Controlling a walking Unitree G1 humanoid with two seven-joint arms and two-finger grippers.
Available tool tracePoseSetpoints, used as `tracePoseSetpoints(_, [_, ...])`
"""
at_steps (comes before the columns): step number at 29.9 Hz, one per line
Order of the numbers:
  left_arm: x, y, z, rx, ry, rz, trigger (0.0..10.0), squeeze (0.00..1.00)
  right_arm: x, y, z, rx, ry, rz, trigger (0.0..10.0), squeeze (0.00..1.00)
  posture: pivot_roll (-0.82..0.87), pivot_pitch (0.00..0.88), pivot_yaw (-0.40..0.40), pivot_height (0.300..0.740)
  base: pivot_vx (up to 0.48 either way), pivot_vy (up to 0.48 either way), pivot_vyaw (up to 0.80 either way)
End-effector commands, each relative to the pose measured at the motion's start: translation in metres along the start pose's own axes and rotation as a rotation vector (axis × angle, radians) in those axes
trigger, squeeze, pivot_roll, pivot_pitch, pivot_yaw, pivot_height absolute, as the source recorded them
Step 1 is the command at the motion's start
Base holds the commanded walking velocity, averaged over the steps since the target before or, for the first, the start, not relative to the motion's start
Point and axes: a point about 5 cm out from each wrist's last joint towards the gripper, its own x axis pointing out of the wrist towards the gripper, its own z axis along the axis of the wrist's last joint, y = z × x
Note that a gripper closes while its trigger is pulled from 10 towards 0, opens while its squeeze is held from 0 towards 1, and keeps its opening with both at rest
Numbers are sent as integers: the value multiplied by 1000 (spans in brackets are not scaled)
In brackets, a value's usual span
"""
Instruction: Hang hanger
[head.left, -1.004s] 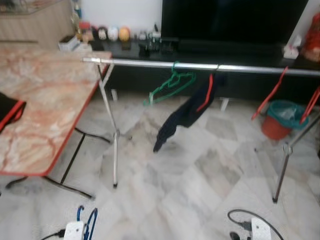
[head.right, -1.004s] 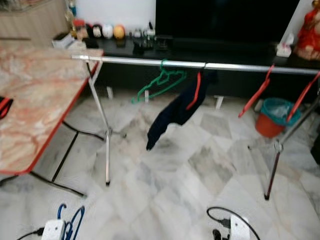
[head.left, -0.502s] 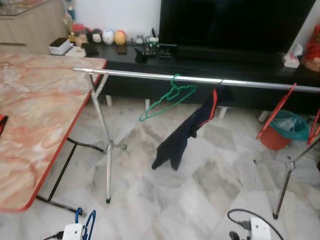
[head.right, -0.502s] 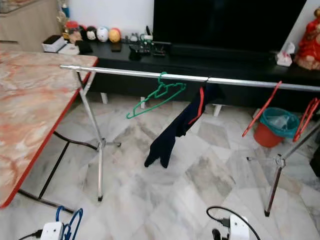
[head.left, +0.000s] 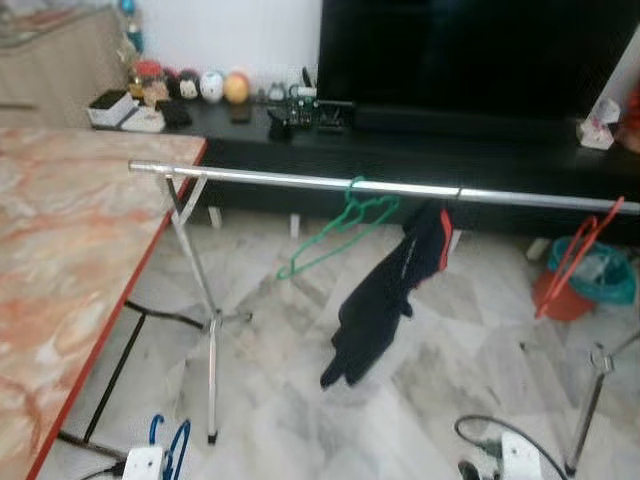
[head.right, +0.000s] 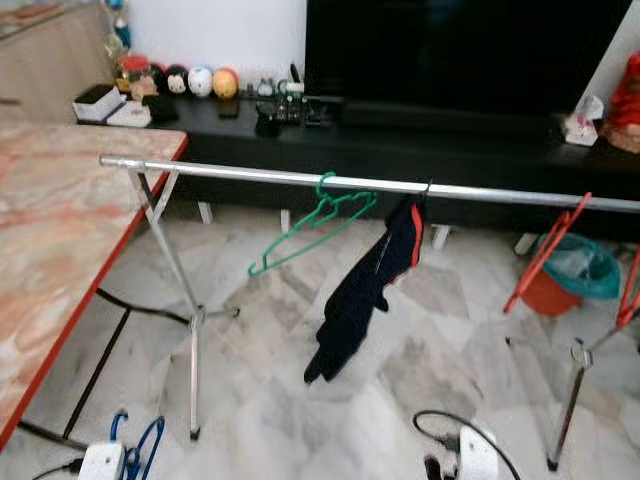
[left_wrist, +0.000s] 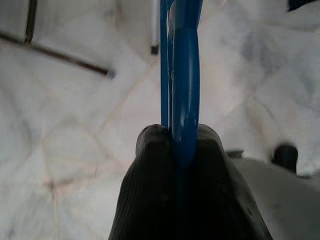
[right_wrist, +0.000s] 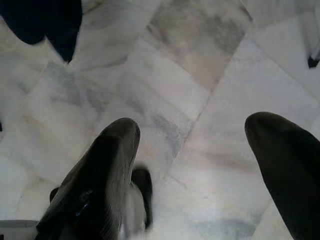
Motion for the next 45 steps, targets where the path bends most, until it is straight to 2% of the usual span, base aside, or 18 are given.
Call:
tracePoseSetpoints(1, [1, -7, 1, 8, -1, -19, 10000, 0, -1, -9, 1, 3, 0, -29, 10000, 0, 8, 0, -29, 740, 326, 0, 0])
tracePoseSetpoints(6, [1, -7, 1, 12, -4, -22, 10000, 0, -1, -9, 0, 9, 7, -37, 10000, 0, 7, 0, -27, 740, 328, 0, 0])
tracePoseSetpoints(12, [1, -8, 1, 14, -7, -24, 10000, 0, -1, -9, 0, -5, 11, -33, 10000, 0, 7, 0, -28, 740, 326, 0, -743])
tracePoseSetpoints(19, [2, -8, 3, 25, -8, -18, 10000, 0, -1, -9, 0, 4, 9, -35, 10000, 0, 6, 0, -26, 740, 326, 0, 0])
tracePoseSetpoints(28, [2, 2, 14, 13, -60, 37, 10000, 0, -1, -8, 0, -5, 16, -26, 10000, 0, 8, 0, -25, 740, 202, 0, 0])
tracePoseSetpoints(32, [2, 8, 26, 31, -115, 73, 10000, 0, -1, -8, 0, -9, 18, -27, 10000, 0, 7, 0, -25, 740, 0, 0, 0])
tracePoseSetpoints(34, [2, 16, 44, 47, -190, 128, 10000, 0, -1, -8, 0, -8, 19, -28, 10000, 0, 9, 0, -26, 740, 0, 0, 0])
tracePoseSetpoints(37, [1, 23, 60, 52, -254, 168, 10000, 0, -1, -8, 0, -13, 20, -26, 10000, 0, 9, 0, -26, 740, 0, 0, 0])
tracePoseSetpoints(38, [-1, 28, 72, 70, -308, 194, 10000, 0, -1, -8, 0, -14, 21, -24, 10000, 0, 9, 0, -26, 740, 0, 0, 0])
tracePoseSetpoints(43, [-4, 32, 86, 89, -386, 206, 10000, 0, -1, -8, -1, -15, 22, -24, 10000, 0, 12, 0, -24, 740, 0, 0, 0])
tracePoseSetpoints(45, [-7, 30, 101, 136, -477, 199, 10000, 0, -1, -8, -1, -15, 23, -25, 10000, 0, 12, 0, -24, 740, 0, 0, 0])
